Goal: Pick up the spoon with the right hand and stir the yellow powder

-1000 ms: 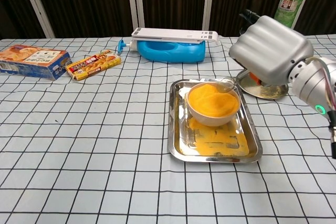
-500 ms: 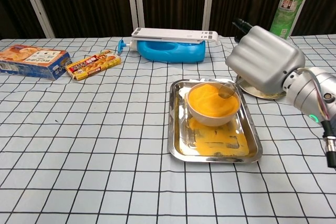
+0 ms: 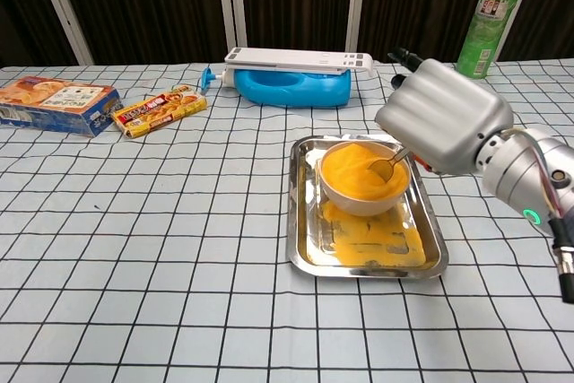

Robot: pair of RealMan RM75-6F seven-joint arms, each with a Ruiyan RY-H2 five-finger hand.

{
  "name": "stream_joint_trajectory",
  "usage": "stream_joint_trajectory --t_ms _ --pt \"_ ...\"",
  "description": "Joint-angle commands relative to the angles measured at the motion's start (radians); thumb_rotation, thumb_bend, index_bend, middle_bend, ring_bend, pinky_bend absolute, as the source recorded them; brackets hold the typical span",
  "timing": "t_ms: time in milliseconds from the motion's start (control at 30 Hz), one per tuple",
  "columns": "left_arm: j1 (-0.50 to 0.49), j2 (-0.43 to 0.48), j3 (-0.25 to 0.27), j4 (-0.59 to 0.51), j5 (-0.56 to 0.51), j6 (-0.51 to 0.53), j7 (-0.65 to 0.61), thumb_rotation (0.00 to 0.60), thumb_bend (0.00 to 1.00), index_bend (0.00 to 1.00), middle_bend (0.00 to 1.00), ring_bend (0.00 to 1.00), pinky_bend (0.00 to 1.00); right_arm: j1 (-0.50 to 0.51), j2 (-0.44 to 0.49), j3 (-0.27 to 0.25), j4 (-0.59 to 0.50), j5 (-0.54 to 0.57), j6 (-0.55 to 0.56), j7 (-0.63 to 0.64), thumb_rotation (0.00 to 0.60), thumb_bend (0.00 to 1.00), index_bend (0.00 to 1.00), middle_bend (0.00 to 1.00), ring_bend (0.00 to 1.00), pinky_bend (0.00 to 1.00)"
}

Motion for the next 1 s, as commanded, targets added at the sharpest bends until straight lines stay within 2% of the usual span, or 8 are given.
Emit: stream_joint_trajectory --t_ms 33,300,667,1000 --pt "0.000 0.000 0.000 0.000 0.000 0.000 0.001 0.600 0.00 0.00 0.00 0.00 0.00 -0.009 0.005 0.003 -0.026 -0.004 -0.001 0.013 0.600 0.71 0.67 0.61 0.29 0.00" --pt "0.002 -0.002 -0.001 0.001 -0.001 0.004 0.004 0.600 0.00 0.00 0.00 0.00 0.00 -0.016 0.022 0.010 -0.019 -0.049 0.019 0.011 0.600 0.71 0.67 0.61 0.30 0.00" --pt "0.001 -0.002 -0.002 0.000 -0.004 0.001 0.006 0.600 0.00 0.00 0.00 0.00 0.00 -0.024 0.034 0.039 0.017 -0.044 0.016 0.009 0.600 0.71 0.67 0.61 0.30 0.00" --pt "0.000 -0.002 -0.002 0.000 -0.004 -0.001 0.006 0.600 0.00 0.00 0.00 0.00 0.00 -0.038 0.016 0.034 0.046 -0.046 -0.001 0.027 0.600 0.71 0.67 0.61 0.30 0.00"
